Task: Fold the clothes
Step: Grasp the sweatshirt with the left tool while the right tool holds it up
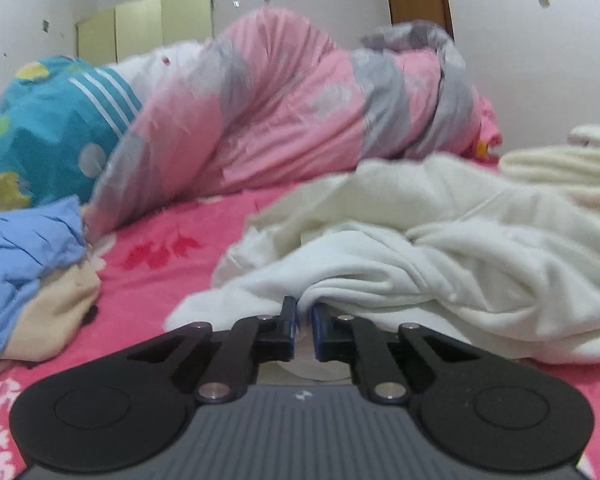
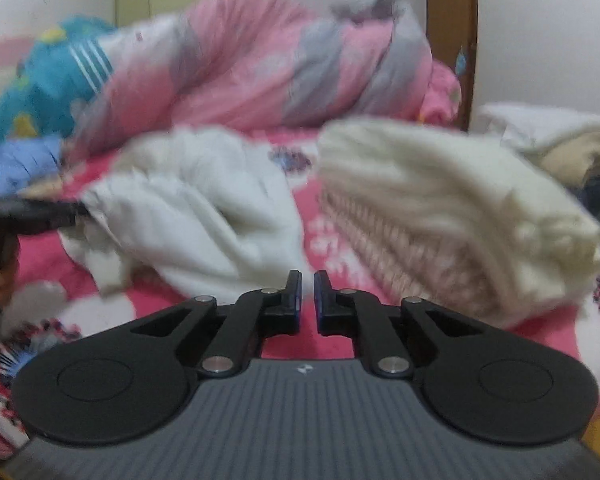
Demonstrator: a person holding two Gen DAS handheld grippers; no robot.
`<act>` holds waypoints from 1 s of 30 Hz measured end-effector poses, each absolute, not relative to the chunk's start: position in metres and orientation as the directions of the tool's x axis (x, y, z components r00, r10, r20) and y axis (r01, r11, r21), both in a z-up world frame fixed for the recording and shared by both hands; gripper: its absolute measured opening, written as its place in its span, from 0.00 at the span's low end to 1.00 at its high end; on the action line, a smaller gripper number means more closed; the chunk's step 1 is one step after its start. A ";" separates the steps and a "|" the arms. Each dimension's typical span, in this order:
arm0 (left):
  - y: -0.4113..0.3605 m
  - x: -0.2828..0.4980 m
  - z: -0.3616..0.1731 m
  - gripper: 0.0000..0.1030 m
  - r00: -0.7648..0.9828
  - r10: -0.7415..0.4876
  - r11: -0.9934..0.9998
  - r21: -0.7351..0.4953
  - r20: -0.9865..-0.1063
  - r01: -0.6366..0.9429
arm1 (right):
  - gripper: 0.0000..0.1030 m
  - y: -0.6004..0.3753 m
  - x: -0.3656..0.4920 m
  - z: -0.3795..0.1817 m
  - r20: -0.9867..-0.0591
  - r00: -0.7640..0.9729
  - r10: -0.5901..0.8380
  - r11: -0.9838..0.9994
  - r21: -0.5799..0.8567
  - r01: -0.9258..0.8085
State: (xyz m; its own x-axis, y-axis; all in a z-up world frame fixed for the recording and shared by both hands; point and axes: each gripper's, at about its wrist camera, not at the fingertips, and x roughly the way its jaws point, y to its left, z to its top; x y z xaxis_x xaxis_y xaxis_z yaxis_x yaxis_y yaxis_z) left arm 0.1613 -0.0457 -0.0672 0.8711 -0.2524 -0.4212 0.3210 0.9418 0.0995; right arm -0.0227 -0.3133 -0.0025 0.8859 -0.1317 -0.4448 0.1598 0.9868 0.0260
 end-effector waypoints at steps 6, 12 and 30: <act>-0.035 0.129 -0.065 0.13 0.853 -0.299 0.934 0.053 -0.427 0.354 | 0.90 -0.311 -0.007 0.042 -0.256 0.966 0.041 0.997 0.072 -0.023; -0.040 0.135 -0.059 0.71 0.875 -0.296 0.929 0.099 -0.383 0.357 | 0.97 -0.249 0.113 0.037 -0.309 0.935 0.173 0.966 -0.134 -0.223; -0.077 0.140 -0.067 0.17 0.807 -0.363 0.860 0.165 -0.466 0.482 | 0.09 -0.263 0.135 0.041 -0.346 0.937 0.052 0.997 -0.038 -0.069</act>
